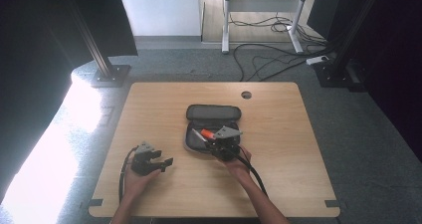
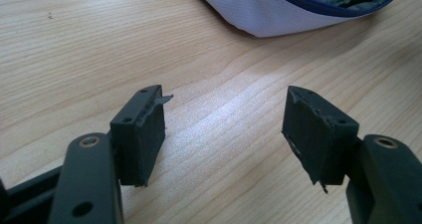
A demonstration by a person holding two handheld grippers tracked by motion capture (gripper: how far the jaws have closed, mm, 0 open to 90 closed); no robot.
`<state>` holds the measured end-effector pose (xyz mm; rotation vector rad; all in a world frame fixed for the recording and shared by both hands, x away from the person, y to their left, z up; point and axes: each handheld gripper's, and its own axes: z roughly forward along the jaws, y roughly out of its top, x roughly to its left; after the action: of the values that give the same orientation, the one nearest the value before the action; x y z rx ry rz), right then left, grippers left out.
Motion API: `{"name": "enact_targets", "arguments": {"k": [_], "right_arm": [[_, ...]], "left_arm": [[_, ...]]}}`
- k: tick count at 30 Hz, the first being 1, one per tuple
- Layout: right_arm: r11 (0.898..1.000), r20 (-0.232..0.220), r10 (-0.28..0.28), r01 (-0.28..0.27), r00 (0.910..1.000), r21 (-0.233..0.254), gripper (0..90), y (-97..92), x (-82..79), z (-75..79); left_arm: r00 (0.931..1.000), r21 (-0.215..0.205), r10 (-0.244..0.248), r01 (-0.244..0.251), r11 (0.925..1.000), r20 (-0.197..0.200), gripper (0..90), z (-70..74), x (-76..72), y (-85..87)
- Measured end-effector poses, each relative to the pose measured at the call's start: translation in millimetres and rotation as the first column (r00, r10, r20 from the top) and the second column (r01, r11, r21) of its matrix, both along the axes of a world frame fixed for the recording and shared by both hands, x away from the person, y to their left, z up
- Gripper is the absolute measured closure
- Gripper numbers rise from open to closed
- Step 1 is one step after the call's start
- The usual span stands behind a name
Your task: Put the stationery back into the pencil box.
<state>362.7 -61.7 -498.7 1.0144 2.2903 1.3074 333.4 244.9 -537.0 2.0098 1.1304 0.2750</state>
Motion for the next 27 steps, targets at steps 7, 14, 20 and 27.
{"name": "enact_targets", "arguments": {"k": [7, 14, 20, 27], "right_arm": [[1.000, -0.007, -0.006, 0.005, 1.0000, -0.014, 78.7, 4.8, 10.0, -1.5], [1.000, -0.022, -0.010, 0.009, 0.9997, -0.018, 78.7, 10.0, 18.8, -4.2], [1.000, -0.028, -0.019, 0.018, 0.9994, -0.021, 78.7, 11.8, 26.4, -6.9], [1.000, -0.023, -0.024, 0.023, 0.9995, -0.021, 78.7, 11.7, 32.8, -6.1]], "left_arm": [[1.0000, 0.002, 0.000, 0.000, 1.0000, -0.001, 33.6, -0.6, 0.5, 0.2], [1.0000, -0.002, 0.004, -0.004, 1.0000, 0.000, 33.6, -0.3, 0.6, 1.8], [1.0000, -0.003, 0.005, -0.005, 1.0000, 0.001, 33.6, -0.1, 0.6, 2.2], [1.0000, -0.002, 0.005, -0.005, 1.0000, 0.001, 33.7, 0.0, 0.6, 2.0]]}}
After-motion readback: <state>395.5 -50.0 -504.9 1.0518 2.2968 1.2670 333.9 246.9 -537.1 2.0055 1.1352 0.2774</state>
